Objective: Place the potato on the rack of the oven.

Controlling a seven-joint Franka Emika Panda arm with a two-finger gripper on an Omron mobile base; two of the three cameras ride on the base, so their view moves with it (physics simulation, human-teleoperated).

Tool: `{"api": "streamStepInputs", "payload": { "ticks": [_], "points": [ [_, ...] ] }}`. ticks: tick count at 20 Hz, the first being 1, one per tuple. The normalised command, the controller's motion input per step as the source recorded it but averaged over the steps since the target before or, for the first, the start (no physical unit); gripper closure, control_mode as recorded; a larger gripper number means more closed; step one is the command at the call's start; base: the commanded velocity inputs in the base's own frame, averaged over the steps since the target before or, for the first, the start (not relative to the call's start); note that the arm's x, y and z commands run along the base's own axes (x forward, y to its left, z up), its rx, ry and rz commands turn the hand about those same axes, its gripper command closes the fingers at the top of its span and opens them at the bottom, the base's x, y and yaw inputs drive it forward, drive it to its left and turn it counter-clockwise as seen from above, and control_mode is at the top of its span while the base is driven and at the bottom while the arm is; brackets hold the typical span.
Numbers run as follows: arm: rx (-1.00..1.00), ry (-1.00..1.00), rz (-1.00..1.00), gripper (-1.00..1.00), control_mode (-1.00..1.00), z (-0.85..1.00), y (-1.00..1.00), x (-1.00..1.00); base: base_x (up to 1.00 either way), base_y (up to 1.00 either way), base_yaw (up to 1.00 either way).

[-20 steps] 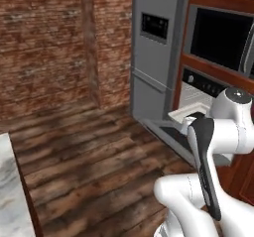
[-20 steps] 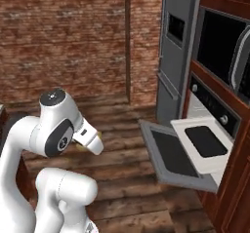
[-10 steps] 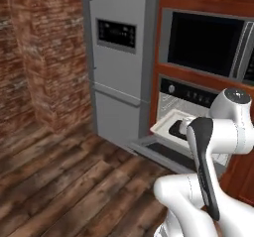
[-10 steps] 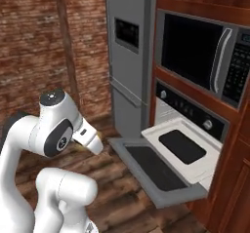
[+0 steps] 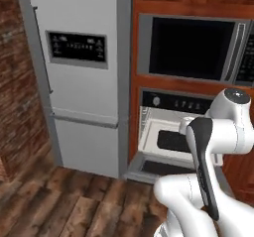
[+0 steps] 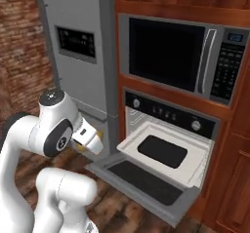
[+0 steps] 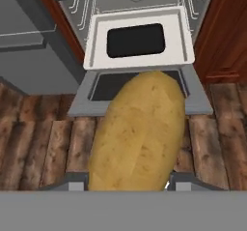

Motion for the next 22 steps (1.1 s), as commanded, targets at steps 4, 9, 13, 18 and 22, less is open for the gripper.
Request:
{"api": "streamStepInputs", "payload": {
  "ticks": [4,9,13,18,22],
  "points": [
    [0.00,0.00,0.00,1.00,1.00,0.00,0.00,0.00,0.89,0.73,-0.66],
    [0.00,0.00,0.00,1.00,1.00,0.00,0.00,0.00,0.78,0.79,-0.65],
    [0.00,0.00,0.00,1.00,1.00,0.00,0.00,0.00,0.78,0.56,-0.46],
    [0.00,0.00,0.00,1.00,1.00,0.00,0.00,0.00,0.31,0.04,-0.08],
    [0.00,0.00,0.00,1.00,1.00,0.00,0.00,0.00,0.00,0.00,0.00]
  ]
}}
